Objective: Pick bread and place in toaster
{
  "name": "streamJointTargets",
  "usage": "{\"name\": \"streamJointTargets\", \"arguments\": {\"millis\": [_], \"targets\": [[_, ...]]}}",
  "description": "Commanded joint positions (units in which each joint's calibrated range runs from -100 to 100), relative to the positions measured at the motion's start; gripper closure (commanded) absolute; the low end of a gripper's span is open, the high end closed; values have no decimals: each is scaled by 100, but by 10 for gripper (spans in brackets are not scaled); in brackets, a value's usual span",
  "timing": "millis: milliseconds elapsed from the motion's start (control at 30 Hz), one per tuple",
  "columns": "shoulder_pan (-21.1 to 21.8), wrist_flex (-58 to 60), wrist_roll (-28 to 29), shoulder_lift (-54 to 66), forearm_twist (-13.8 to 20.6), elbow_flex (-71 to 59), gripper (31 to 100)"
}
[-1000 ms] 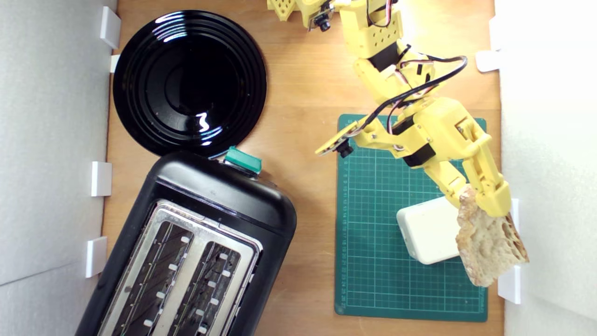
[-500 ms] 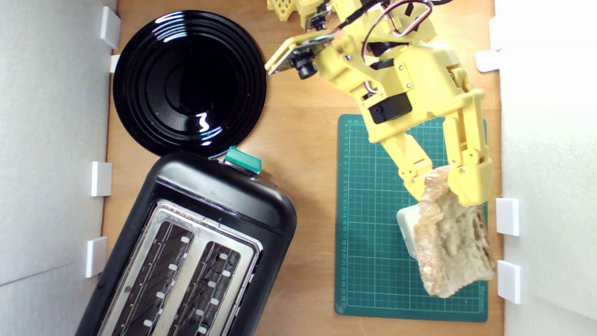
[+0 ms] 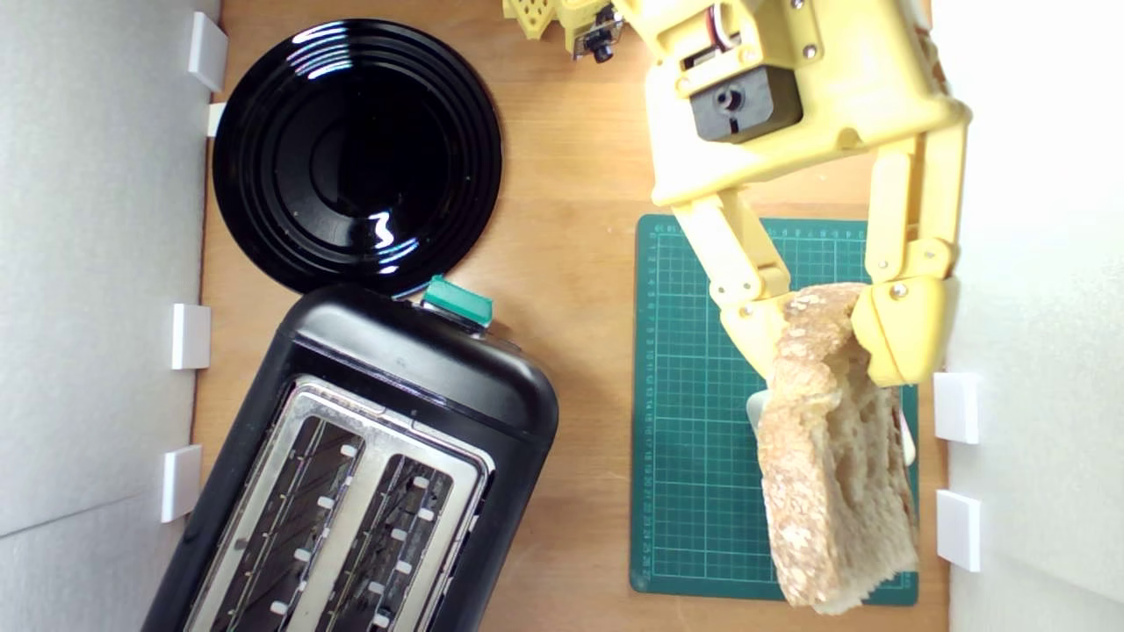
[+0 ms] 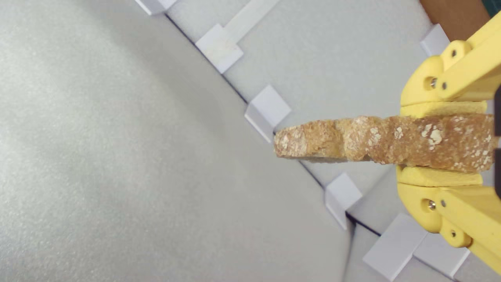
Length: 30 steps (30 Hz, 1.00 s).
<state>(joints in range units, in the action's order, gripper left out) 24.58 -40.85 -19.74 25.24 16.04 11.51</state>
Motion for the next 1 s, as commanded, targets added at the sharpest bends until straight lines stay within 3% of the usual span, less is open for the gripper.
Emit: {"name": "streamJointTargets", "arguments": {"millis": [0, 267, 633, 967], "targets": [[-48, -873, -435, -195, -35, 1704, 748], [-790, -2042, -1298, -552, -35, 3011, 747], [-1587, -3731, -2590, -652, -26, 3275, 747], [-2103, -4644, -3103, -661, -35, 3266, 751]]}}
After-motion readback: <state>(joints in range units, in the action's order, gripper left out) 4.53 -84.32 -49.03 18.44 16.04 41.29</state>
